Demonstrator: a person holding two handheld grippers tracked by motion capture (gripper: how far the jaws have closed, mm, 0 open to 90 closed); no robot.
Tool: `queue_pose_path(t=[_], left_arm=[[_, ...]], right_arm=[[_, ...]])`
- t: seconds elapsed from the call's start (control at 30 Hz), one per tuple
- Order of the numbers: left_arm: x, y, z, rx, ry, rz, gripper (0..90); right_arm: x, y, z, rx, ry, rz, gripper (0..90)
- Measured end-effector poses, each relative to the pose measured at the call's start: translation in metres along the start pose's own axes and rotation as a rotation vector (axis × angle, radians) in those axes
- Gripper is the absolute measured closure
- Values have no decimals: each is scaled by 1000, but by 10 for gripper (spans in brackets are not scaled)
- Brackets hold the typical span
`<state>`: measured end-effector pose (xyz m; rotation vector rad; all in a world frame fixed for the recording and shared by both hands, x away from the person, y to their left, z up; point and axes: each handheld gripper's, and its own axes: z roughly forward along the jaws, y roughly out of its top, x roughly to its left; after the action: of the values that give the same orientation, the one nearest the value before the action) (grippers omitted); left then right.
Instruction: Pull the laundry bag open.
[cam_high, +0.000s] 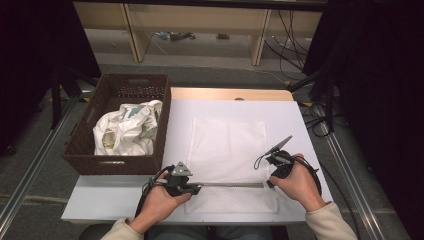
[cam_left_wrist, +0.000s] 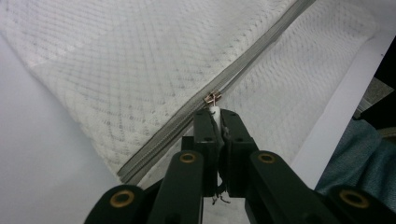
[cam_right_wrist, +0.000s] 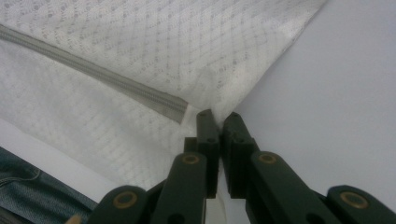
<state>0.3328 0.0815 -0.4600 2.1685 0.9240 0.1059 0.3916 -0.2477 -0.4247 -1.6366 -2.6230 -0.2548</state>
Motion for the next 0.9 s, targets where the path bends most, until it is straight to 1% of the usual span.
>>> queue_pose_path(t=[0.03,0.07,0.1,0.13,0.17,0.2,0.23,0.27,0.3,0.33,0.37,0.4,0.43,0.47,0.5,0.53,0.57,0.6,0.63,0.67,0.7,0.73,0.77,0.8,0.83,0.87,0.9], left_arm=[[1,-1,-1,-3,5,12,860],[1,-1,-1,-2,11,-4,860],[3,-2,-3,1,7,5,860],[3,-3,-3,-1,11,-9,860],[4,-3,-4,4,20,-8,860],[4,-4,-4,2,20,-14,860],[6,-5,-5,1,13,-6,860],[6,-6,-5,1,21,-7,860],[6,-6,-6,8,29,-16,860],[7,-7,-6,5,19,-18,860],[8,-7,-7,12,24,-5,860],[8,-8,-6,5,29,-25,860],[9,-7,-8,19,33,-13,860],[10,-8,-8,14,37,-18,860],[9,-8,-8,15,40,-27,860],[11,-8,-10,27,42,-7,860],[11,-9,-9,15,36,-16,860],[11,-9,-10,28,49,-14,860],[11,-10,-9,19,39,-31,860],[12,-10,-11,26,45,-24,860],[13,-11,-11,27,52,-21,860],[12,-11,-11,18,46,-36,860],[13,-12,-11,13,41,-35,860],[14,-12,-13,24,61,-31,860],[14,-13,-13,18,47,-49,860],[15,-13,-14,24,50,-34,860],[15,-14,-15,31,65,-35,860]], right_arm=[[-1,0,0,1,1,-10,872],[-1,0,0,2,4,-11,872],[-1,0,0,2,3,-8,872],[-2,0,1,-3,2,-16,872],[-4,1,3,-21,-2,-43,872],[-4,1,4,-33,-9,-47,872],[-3,0,6,-42,-10,-32,872],[-3,0,6,-45,-12,-35,872],[-3,0,6,-37,-12,-27,872],[-3,0,6,-31,-16,-24,872],[-3,0,6,-26,-15,-28,872],[-4,0,7,-32,-13,-37,872],[-4,0,7,-32,-13,-37,872],[-3,0,6,-11,-11,-6,872],[-2,0,7,-1,-3,11,872],[-2,-1,8,-11,-8,9,872],[-2,-1,8,-11,-6,14,872],[-2,-1,8,-9,-8,16,872],[-2,-1,8,-9,-9,15,872],[-5,-1,9,-22,-15,-28,872],[-7,0,10,-27,-15,-50,872],[-7,0,10,-27,-15,-50,872],[-6,-1,10,-26,-14,-40,872],[-5,-1,10,-25,-15,-25,872],[-5,-1,11,-23,-15,-31,872],[-5,-1,11,-23,-15,-31,872],[-5,-2,12,-28,-18,-21,872]])
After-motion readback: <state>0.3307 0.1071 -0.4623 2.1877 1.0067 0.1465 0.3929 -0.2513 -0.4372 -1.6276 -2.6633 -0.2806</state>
